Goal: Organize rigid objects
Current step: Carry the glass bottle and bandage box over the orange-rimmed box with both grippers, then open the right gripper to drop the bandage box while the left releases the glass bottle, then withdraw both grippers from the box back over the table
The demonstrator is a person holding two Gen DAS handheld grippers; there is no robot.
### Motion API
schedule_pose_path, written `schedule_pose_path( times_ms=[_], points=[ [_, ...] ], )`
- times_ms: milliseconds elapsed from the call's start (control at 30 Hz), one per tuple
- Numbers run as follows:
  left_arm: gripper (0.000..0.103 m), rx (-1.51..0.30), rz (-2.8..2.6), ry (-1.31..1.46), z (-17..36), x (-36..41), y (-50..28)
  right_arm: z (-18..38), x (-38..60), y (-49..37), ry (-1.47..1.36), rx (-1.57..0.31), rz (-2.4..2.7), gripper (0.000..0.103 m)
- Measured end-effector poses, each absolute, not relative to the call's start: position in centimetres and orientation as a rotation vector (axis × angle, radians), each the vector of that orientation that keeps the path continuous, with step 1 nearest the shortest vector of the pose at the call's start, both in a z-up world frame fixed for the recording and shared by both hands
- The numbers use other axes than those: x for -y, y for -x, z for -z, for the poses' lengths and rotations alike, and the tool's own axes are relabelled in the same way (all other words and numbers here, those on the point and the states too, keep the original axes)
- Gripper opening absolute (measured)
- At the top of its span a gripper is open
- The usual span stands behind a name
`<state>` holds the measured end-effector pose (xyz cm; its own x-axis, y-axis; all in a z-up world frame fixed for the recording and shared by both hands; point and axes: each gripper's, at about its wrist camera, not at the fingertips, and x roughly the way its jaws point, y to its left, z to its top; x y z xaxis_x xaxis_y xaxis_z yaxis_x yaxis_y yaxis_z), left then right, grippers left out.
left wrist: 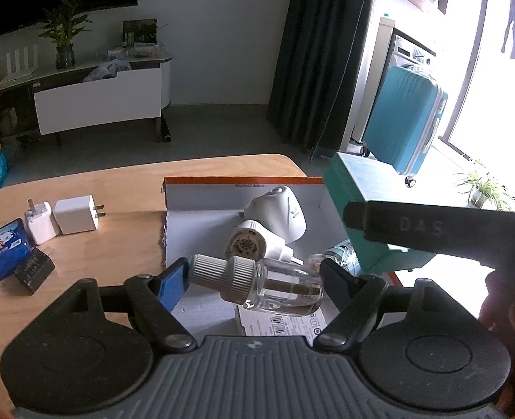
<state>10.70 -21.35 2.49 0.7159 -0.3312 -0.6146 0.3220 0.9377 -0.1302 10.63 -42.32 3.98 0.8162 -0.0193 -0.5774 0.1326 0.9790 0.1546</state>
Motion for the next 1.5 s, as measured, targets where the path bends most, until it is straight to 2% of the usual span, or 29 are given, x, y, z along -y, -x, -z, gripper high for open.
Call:
schedule_pose_path(
  times_ms=[233,567,633,700,767,967,1500],
  points=[
    [0.082,-0.704,0.360,0.013,-1.9,21.5,-11.4,-2.9,43.3,-13.1,-0.224,-0.606,0.065,0.089],
    [0.082,-0.729,0.389,0.047,-1.0,22.2,-12.1,-4.6,44.4,-9.0,-0.240,-0.507,0.104,0.088],
    [0.083,-0.747,0.406,0.071,-0.8,22.4,-12.4,-5.1,44.4,-8.3,-0.235,-0.491,0.106,0.088],
    [0.088,-0.760,0.411,0.076,-0.9,22.4,-12.4,-5.4,44.4,-7.8,-0.230,-0.482,0.103,0.088],
    [0.093,-0.744,0.407,0.093,-1.2,21.9,-12.1,-5.6,44.1,-7.3,-0.226,-0.474,0.107,0.089],
    [0.096,-0.753,0.334,0.109,-2.2,19.9,-11.8,-5.8,43.0,-6.2,-0.224,-0.477,0.083,0.089],
    [0.099,-0.743,0.151,0.110,-4.3,12.9,-9.7,-6.3,37.2,-5.0,-0.157,-0.510,-0.041,0.089]
  ],
)
